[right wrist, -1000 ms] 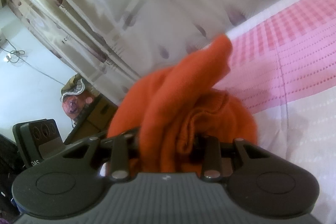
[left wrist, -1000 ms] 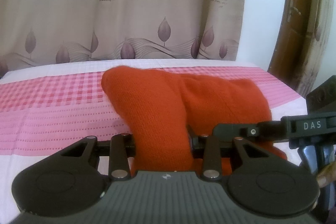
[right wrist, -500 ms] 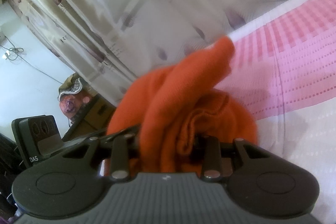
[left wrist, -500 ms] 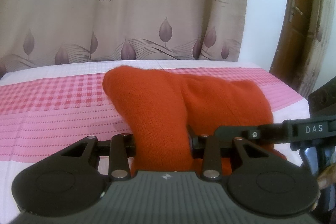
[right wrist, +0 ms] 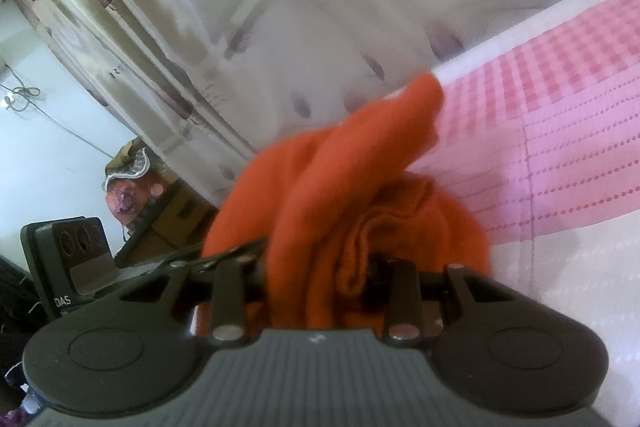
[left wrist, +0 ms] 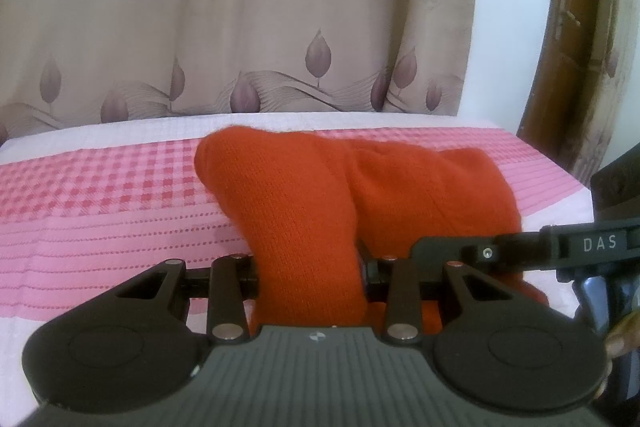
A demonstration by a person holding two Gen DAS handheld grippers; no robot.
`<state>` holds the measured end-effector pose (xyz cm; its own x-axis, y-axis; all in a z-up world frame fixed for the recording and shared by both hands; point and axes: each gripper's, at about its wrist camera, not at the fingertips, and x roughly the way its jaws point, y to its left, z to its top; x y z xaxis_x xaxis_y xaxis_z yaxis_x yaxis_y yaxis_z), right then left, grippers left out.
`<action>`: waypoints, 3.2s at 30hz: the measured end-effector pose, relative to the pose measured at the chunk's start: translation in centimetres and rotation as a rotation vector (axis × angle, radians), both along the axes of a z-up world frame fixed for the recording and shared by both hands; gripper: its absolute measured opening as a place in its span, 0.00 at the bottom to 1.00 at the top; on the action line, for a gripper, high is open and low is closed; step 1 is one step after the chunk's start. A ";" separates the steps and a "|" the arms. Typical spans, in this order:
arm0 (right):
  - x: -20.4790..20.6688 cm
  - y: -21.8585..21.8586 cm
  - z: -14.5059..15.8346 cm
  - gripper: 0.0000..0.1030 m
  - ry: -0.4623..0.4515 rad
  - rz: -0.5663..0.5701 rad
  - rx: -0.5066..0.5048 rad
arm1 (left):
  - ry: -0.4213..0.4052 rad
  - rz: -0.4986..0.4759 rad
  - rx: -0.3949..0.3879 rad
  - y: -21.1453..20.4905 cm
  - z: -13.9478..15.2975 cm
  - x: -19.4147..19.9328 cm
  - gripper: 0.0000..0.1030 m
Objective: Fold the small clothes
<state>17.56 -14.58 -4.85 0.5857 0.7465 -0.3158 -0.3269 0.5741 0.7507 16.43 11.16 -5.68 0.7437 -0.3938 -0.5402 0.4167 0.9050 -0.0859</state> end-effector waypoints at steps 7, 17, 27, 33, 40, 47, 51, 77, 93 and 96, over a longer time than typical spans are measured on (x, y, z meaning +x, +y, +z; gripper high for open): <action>0.8 -0.1 -1.2 0.35 0.006 -0.005 -0.063 | 0.037 0.010 0.010 0.2 -1.5 1.5 0.41; 0.3 1.5 -1.9 0.39 -0.013 -0.019 -0.326 | 0.061 0.099 0.000 1.8 -4.5 2.1 0.83; -0.5 2.7 -1.7 0.73 -0.035 -0.105 -0.510 | 0.056 0.156 -0.002 2.1 -4.9 2.4 1.00; -0.9 3.5 -1.6 0.82 -0.054 -0.131 -0.566 | 0.016 0.167 0.031 1.7 -4.9 1.6 1.00; -1.2 4.0 -1.5 0.93 -0.063 -0.175 -0.624 | -0.007 0.179 0.044 1.6 -4.8 1.4 1.00; -3.2 3.9 0.1 0.94 -0.124 -0.275 -0.646 | -0.066 0.187 0.076 1.4 -4.4 0.4 1.00; -5.9 4.2 2.2 0.99 -0.193 -0.339 -0.695 | -0.134 0.237 0.106 1.4 -3.6 -0.8 1.00; -17.5 7.0 11.5 1.00 -0.431 -0.523 -0.737 | -0.388 0.356 -0.079 2.2 8.5 -12.7 1.00; -17.9 7.8 11.4 1.00 -0.409 -0.521 -0.747 | -0.403 0.326 -0.029 1.8 7.8 -13.9 1.00; -17.8 7.8 11.1 1.00 -0.394 -0.510 -0.743 | -0.390 0.323 -0.033 1.8 7.7 -13.8 1.00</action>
<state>-0.27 -6.77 6.28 0.9469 0.0653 -0.3150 -0.0581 0.9978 0.0322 2.64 12.98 1.98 0.9742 -0.1227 -0.1896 0.1231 0.9923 -0.0101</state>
